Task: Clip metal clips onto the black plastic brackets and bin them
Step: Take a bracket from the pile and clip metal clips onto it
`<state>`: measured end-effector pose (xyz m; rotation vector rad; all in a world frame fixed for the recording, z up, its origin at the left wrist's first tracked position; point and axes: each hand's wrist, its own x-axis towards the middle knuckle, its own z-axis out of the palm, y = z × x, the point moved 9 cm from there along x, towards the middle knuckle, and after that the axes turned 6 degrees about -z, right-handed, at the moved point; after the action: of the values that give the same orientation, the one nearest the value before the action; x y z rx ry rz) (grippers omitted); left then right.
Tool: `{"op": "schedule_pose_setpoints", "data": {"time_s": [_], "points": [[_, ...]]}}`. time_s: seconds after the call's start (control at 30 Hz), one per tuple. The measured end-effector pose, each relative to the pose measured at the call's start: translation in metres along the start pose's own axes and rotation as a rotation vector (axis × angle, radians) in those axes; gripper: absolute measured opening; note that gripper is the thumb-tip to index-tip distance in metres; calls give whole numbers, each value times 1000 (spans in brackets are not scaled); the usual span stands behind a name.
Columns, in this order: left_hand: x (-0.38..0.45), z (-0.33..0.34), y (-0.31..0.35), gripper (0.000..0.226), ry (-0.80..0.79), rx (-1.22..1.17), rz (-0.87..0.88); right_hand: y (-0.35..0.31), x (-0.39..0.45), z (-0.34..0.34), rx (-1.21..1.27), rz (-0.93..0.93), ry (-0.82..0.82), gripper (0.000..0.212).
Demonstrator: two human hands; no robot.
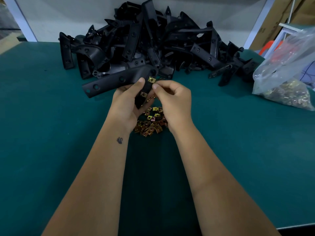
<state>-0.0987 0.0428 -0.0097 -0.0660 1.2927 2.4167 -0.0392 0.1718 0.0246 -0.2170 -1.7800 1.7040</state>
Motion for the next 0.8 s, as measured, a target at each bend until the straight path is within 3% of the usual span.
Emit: {"op": "schedule_pose_setpoints", "data": {"time_s": [0.43,0.8], "points": [[-4,5,-5,46,14,-36,-13,-31,-12,7,-422,-327,38,9],[-3,5,-5,45,19,-4,-2,-41,-16,9,-522,-428,46,7]]}}
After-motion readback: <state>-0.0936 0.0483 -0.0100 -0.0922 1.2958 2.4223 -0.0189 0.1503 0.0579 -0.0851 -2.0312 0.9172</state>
